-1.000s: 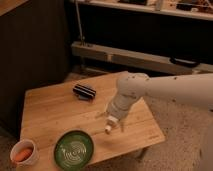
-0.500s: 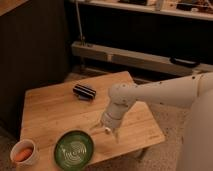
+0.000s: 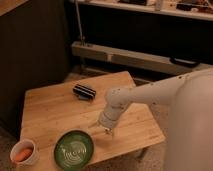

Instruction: Stand the bottle upright

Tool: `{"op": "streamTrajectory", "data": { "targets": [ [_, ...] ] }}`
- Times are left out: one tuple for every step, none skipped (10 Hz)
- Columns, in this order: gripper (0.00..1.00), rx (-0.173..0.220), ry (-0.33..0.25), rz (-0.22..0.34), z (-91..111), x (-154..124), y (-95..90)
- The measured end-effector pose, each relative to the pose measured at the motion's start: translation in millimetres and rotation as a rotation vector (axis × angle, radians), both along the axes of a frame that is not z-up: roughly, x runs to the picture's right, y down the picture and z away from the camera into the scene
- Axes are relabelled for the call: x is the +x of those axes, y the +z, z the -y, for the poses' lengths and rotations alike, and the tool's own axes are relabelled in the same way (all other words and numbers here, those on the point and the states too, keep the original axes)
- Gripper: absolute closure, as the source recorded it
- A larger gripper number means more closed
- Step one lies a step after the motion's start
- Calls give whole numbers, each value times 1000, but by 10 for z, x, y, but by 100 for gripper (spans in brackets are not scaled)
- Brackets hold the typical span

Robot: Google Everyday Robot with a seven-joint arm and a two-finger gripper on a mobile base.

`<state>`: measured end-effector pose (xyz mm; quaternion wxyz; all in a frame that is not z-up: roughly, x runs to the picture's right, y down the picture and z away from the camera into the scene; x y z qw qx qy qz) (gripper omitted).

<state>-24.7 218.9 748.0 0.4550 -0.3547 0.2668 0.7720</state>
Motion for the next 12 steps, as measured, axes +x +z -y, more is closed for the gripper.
{"op": "streamTrajectory", "data": {
  "targets": [
    [20, 1, -9, -9, 6, -27, 80],
    [20, 7, -12, -36, 32, 9, 200],
    [20, 14, -10, -48, 38, 28, 272],
    [20, 14, -7, -59, 28, 64, 332],
    [20, 14, 14, -71, 8, 161, 429],
    [20, 15, 29, -75, 23, 233, 479],
    [20, 16, 46, -77, 44, 300, 517],
    [20, 17, 63, -75, 70, 359, 553],
    [20, 11, 70, -69, 92, 384, 556],
    [20, 7, 69, -62, 106, 380, 551],
    [20, 6, 64, -56, 116, 361, 536],
    [20, 11, 44, -46, 117, 318, 499]
  ]
}}
